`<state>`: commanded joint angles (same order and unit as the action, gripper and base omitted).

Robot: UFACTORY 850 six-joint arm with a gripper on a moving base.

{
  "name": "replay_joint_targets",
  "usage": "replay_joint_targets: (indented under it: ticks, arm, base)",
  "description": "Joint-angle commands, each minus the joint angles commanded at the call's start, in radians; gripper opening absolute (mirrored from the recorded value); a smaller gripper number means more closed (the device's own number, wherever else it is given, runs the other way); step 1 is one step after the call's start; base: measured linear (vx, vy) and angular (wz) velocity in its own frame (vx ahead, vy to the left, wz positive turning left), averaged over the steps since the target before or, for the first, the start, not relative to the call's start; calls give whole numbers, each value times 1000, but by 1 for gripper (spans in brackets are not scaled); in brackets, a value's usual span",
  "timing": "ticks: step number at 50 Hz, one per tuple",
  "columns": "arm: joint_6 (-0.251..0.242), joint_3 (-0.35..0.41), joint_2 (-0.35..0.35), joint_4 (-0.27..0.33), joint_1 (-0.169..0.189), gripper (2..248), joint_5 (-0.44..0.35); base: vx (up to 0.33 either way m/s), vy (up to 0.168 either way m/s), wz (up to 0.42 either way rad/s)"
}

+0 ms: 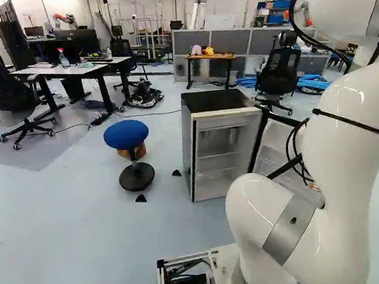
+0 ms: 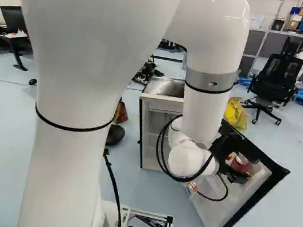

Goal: Grab a drink from the fridge

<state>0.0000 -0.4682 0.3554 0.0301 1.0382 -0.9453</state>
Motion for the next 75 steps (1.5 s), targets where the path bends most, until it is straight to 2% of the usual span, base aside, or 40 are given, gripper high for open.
replay_joint_targets:
  ticks: [75]
  arm:
    - [0, -47, 35, 0, -9, 159, 0]
  base:
    - [0, 0, 0]
